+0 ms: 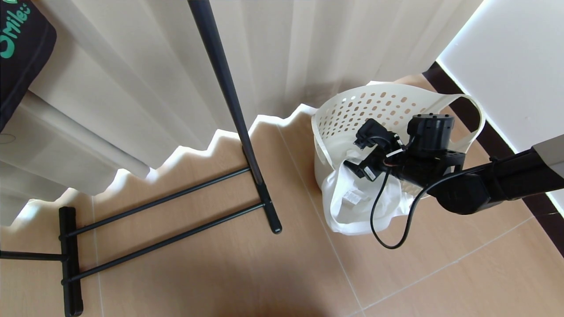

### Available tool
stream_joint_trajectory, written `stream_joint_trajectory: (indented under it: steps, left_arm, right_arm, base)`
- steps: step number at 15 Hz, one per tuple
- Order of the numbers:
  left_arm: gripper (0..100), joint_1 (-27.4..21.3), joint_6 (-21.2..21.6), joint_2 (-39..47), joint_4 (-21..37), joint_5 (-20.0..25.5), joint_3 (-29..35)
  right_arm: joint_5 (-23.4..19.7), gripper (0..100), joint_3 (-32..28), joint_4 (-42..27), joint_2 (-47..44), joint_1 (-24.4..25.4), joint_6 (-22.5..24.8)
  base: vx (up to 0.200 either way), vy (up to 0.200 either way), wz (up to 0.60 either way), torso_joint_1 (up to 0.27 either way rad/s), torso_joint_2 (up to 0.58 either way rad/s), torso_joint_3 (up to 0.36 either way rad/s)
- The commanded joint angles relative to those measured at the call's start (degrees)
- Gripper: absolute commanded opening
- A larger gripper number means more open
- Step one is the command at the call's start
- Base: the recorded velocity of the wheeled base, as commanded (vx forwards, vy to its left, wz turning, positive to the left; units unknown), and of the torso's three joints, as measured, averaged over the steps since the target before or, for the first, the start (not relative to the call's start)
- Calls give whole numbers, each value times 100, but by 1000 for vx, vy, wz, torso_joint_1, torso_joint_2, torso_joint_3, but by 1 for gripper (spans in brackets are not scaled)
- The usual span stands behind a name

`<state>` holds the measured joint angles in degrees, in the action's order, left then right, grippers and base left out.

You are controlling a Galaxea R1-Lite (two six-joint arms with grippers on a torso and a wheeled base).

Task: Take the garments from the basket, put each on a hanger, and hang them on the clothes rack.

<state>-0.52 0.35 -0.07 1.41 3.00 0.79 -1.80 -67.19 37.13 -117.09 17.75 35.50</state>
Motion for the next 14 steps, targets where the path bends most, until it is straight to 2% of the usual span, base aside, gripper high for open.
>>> stream_joint_trajectory:
  steps: [1, 5, 8, 10, 11, 12, 13, 14]
  left_arm:
    - [100, 0, 0, 7, -1, -1, 0]
    - [100, 0, 0, 7, -1, -1, 0]
    - [100, 0, 0, 7, -1, -1, 0]
    - [100, 0, 0, 7, -1, -1, 0]
    - [100, 0, 0, 7, -1, -1, 0]
    - [100, 0, 0, 7, -1, -1, 0]
    - [100, 0, 0, 7, -1, -1, 0]
    - [100, 0, 0, 7, -1, -1, 0]
  right_arm:
    - [-4, 0, -13, 5, -7, 9, 1]
    - [-13, 0, 22, 5, 37, 0, -17]
    - [-22, 0, 400, 5, 538, 9, -149]
    - [-13, 0, 1165, -13, 1865, 247, -808]
    - [-4, 0, 1261, -22, 2138, 387, -1027]
    - [66, 0, 1455, -66, 2727, 748, -1528]
    - [268, 0, 1657, -83, 3228, 1090, -1889]
    - [778, 0, 1885, -75, 4019, 1626, -1977]
  base:
    - [0, 0, 0, 0, 0, 0]
    - [0, 0, 0, 0, 0, 0]
    - [0, 0, 0, 0, 0, 0]
    - [0, 0, 0, 0, 0, 0]
    - [0, 0, 0, 0, 0, 0]
    - [0, 0, 0, 0, 0, 0]
    - [0, 0, 0, 0, 0, 0]
    - [0, 0, 0, 0, 0, 0]
